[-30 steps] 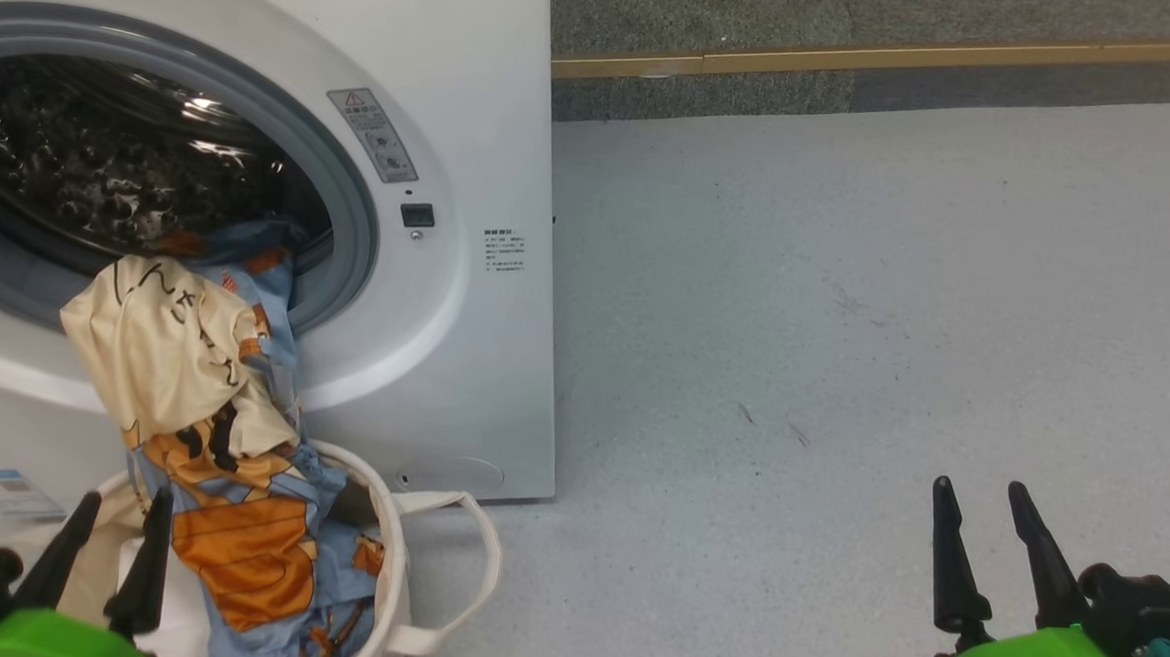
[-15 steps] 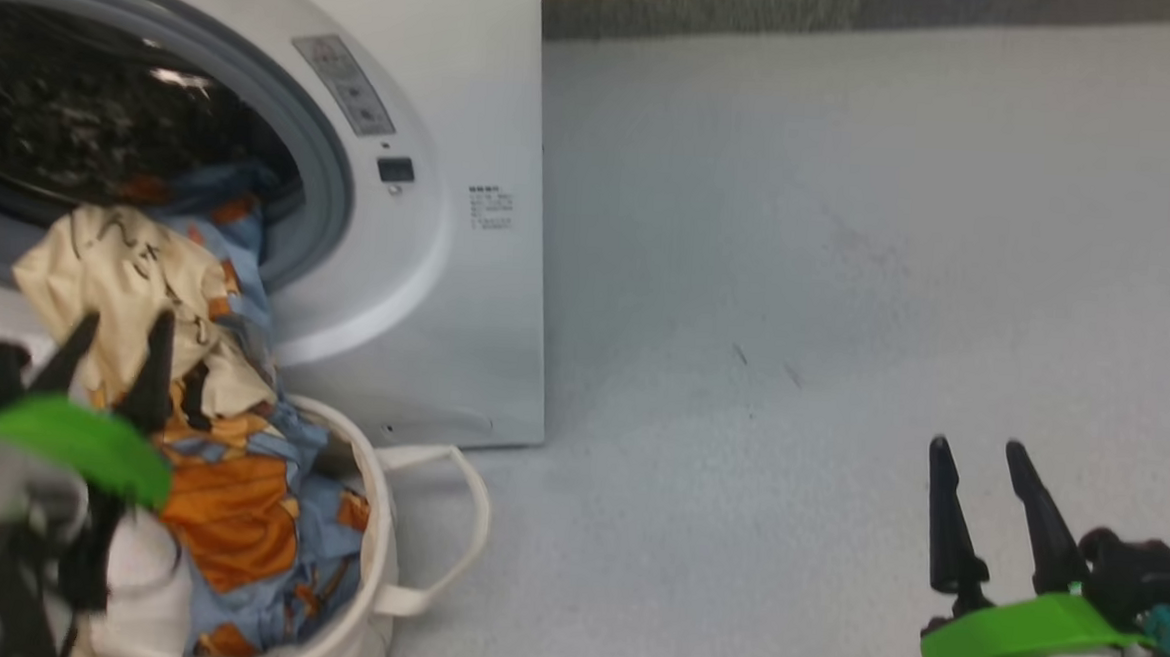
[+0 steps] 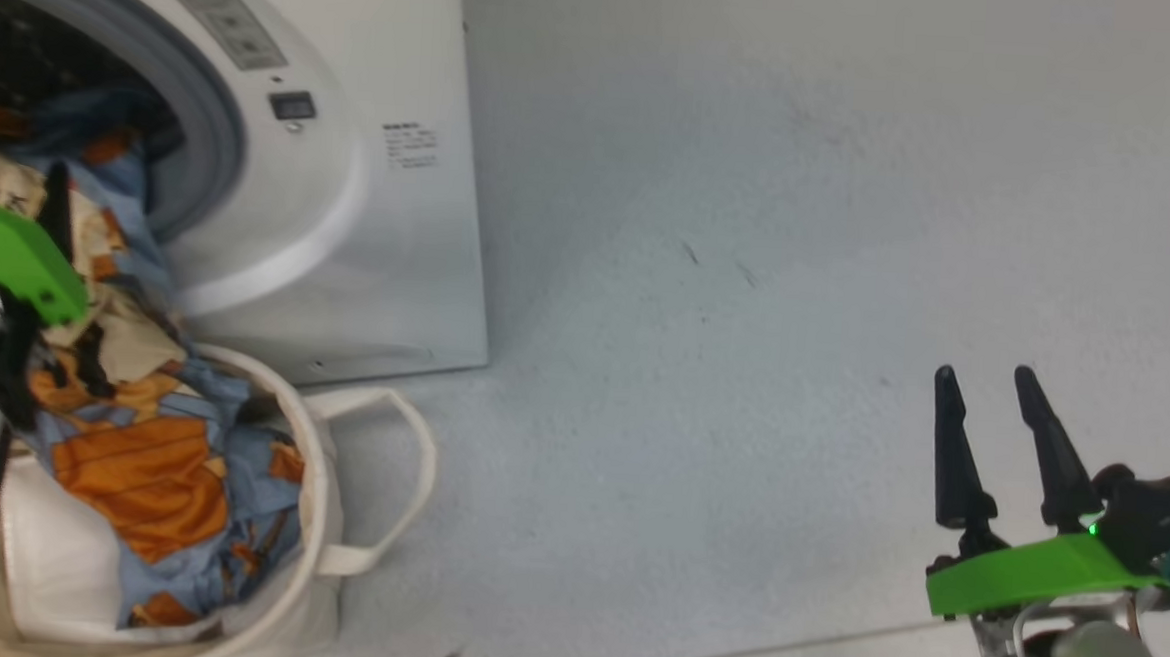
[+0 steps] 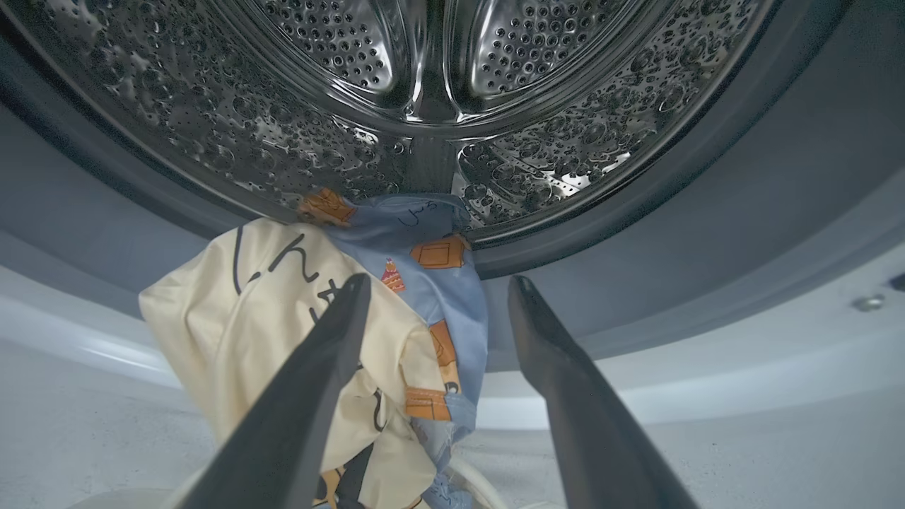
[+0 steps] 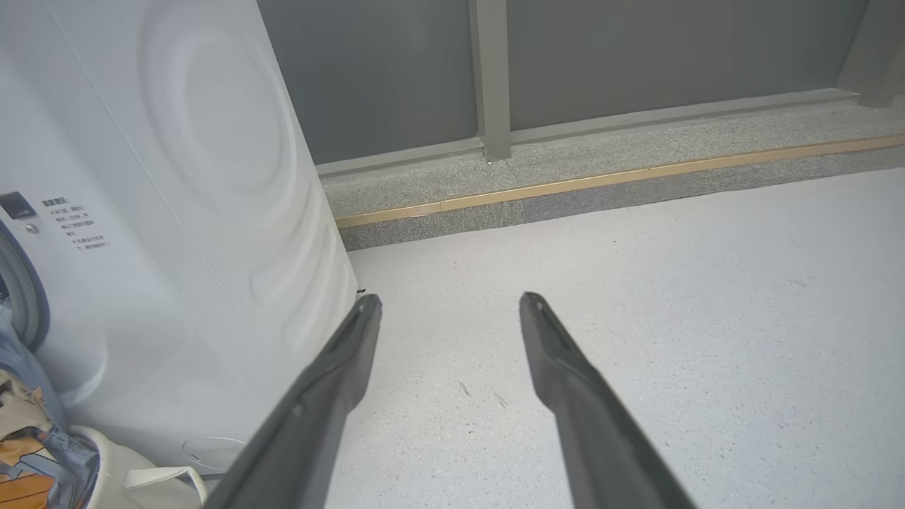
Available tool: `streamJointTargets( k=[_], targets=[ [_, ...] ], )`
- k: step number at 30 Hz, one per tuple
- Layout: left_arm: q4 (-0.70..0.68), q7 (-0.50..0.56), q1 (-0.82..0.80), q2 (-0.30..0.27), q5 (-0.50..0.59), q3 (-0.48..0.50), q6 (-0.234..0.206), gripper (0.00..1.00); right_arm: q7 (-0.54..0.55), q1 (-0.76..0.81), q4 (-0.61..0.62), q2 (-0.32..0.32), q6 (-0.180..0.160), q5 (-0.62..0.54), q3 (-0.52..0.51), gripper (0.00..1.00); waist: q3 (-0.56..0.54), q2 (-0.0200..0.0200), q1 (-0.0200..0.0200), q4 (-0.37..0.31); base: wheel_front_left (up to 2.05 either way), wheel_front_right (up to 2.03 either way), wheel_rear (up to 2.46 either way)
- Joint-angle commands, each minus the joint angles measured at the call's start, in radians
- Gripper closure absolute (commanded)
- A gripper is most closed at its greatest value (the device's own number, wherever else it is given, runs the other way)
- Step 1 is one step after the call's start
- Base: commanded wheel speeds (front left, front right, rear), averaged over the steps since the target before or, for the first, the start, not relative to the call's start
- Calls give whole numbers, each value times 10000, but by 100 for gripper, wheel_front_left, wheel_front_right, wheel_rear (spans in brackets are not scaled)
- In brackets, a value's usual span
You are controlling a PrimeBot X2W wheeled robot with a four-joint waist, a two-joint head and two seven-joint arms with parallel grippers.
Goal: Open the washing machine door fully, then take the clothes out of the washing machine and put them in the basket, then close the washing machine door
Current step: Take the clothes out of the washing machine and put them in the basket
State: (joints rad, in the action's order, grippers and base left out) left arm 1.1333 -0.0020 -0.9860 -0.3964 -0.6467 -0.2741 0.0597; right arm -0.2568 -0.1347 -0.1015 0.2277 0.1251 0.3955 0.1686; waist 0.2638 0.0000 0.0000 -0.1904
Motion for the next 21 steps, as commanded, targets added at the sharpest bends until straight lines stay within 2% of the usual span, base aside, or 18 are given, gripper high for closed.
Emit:
streamJointTargets(
  k=[1, 5, 10, 17, 21],
  targets=[
    [110, 160, -713, -515, 25, 273, -145, 0, -49, -272, 384, 215, 56, 36, 87, 0, 345, 0, 0, -224, 0, 0, 0],
    [897, 913, -1614, -612, 82, 182, -453, 0, -49, -364, 529, 263, 56, 31, 3, 0, 859, 0, 0, -356, 0, 0, 0],
    [1281, 1649, -2555, -879, 40, 239, -1053, 0, -49, -432, 728, 283, 56, -4, -98, 0, 1630, 0, 0, -446, 0, 0, 0],
    [1469, 2171, -3300, -1341, -7, 339, -1927, 0, -49, -513, 1027, 241, 56, -89, -284, 0, 2628, 0, 0, -551, 0, 0, 0],
    [1499, 2073, -3562, -1364, -52, 371, -2111, 0, -49, -506, 1158, 195, 56, -130, -355, 0, 3089, 0, 0, -516, 0, 0, 0]
  ],
)
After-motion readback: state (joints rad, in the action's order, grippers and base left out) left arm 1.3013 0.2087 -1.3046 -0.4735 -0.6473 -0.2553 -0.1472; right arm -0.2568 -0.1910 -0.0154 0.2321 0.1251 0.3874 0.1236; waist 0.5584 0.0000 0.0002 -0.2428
